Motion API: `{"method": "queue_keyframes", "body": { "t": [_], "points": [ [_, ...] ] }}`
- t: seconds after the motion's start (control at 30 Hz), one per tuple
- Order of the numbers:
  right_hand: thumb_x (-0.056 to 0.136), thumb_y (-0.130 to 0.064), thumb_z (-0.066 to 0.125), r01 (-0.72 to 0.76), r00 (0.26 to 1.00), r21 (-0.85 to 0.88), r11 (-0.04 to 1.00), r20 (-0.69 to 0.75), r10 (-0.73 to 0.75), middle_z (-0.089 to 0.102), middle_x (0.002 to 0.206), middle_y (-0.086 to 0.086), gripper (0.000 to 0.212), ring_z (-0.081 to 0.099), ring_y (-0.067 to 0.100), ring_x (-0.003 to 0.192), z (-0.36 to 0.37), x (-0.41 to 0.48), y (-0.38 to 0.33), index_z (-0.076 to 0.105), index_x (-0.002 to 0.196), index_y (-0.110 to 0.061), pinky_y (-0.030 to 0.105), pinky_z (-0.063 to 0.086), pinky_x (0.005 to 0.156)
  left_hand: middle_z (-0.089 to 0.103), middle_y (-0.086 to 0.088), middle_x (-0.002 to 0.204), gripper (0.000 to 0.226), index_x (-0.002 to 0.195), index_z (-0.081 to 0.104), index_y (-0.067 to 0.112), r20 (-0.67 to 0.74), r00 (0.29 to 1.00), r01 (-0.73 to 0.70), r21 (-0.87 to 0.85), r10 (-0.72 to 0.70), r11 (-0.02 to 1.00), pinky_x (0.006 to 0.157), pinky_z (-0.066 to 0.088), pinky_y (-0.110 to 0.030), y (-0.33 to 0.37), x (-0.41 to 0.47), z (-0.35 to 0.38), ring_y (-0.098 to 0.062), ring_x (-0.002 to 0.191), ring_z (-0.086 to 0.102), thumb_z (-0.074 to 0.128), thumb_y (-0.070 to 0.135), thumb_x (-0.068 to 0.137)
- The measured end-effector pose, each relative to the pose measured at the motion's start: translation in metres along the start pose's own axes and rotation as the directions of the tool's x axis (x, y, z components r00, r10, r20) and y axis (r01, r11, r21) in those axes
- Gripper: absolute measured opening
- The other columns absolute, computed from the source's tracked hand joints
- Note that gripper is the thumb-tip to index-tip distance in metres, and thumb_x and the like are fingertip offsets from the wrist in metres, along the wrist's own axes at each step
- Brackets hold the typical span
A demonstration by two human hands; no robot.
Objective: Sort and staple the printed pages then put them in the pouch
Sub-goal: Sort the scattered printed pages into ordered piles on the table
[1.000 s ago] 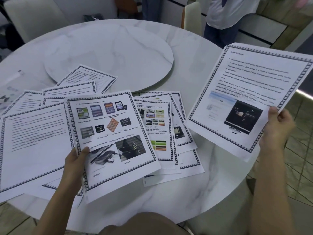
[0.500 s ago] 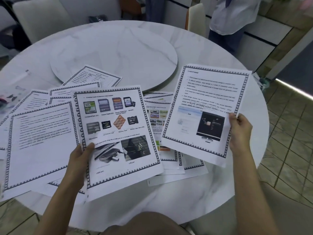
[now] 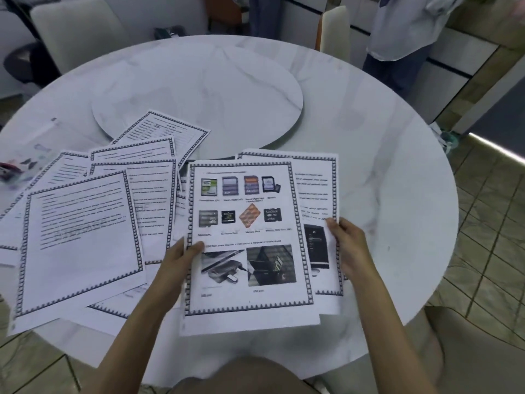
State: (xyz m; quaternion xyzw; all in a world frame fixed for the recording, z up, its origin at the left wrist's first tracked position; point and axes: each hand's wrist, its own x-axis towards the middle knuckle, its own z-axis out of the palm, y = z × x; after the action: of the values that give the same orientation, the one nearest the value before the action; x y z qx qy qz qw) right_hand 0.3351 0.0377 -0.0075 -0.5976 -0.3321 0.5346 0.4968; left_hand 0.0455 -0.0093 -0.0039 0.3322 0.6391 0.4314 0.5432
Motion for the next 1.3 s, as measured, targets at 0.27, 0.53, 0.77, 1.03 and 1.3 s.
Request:
{"method": "queue_keyframes", "body": {
  "t": [0.27,0.53,0.77,1.03,1.3],
  "points": [
    [0.085,-0.016,0.064,-0.148,0.978,-0.112,0.983,0.133,0.162,0.075,0.086,-0.001,0.01,0.071,0.016,0.079,0.038,-0.026,0.023,0.069,0.094,-0.019,0.028,0.057,0.066,0.062,0.005,0.111,0.025,0.12,0.053,0.02,0.039,0.999,0.005,0.095,-0.009,0.995,0.098,0.038,-0.034,-0.023,-0.003,0.01,-0.017,0.109,0.055,0.048,0.017,0.096],
    [0.091,-0.022,0.056,0.059,0.998,-0.695,0.717,0.018,-0.065,0.061,0.105,0.006,0.025,0.054,0.013,0.087,0.031,0.003,0.044,0.061,0.109,-0.005,0.018,0.039,0.071,0.062,-0.002,0.097,0.016,0.109,0.056,0.018,-0.125,0.968,-0.171,0.31,0.218,0.935,0.082,0.041,-0.033,-0.027,-0.02,-0.025,-0.023,0.093,0.058,0.046,0.02,0.096],
    [0.081,-0.035,0.068,-0.014,0.975,-0.885,0.466,-0.115,-0.19,0.041,0.128,0.019,0.062,0.038,0.033,0.121,0.053,0.016,0.054,0.044,0.125,0.001,0.037,0.037,0.097,0.057,-0.004,0.113,0.033,0.126,0.051,0.011,-0.25,0.932,-0.18,0.307,0.262,0.935,0.091,0.042,-0.04,-0.028,-0.022,-0.046,-0.024,0.103,0.053,0.043,0.023,0.097],
    [0.083,-0.02,0.066,-0.082,0.959,-0.774,0.628,-0.232,-0.162,0.056,0.115,0.02,0.038,0.053,0.035,0.11,0.051,0.033,0.052,0.057,0.112,0.003,0.035,0.044,0.086,0.06,-0.008,0.109,0.024,0.119,0.053,0.016,-0.31,0.909,-0.212,0.232,0.278,0.949,0.086,0.046,-0.042,-0.019,-0.024,-0.064,-0.028,0.098,0.057,0.044,0.022,0.097],
    [0.091,-0.012,0.056,0.019,0.932,-0.697,0.717,-0.248,-0.265,0.059,0.104,0.025,0.025,0.059,0.036,0.094,0.024,0.04,0.04,0.065,0.096,0.01,0.021,0.037,0.074,0.059,-0.01,0.111,0.031,0.124,0.053,0.008,-0.366,0.895,-0.199,0.188,0.257,0.962,0.087,0.045,-0.041,-0.017,-0.023,-0.081,-0.027,0.098,0.057,0.045,0.02,0.097]
  ]
}}
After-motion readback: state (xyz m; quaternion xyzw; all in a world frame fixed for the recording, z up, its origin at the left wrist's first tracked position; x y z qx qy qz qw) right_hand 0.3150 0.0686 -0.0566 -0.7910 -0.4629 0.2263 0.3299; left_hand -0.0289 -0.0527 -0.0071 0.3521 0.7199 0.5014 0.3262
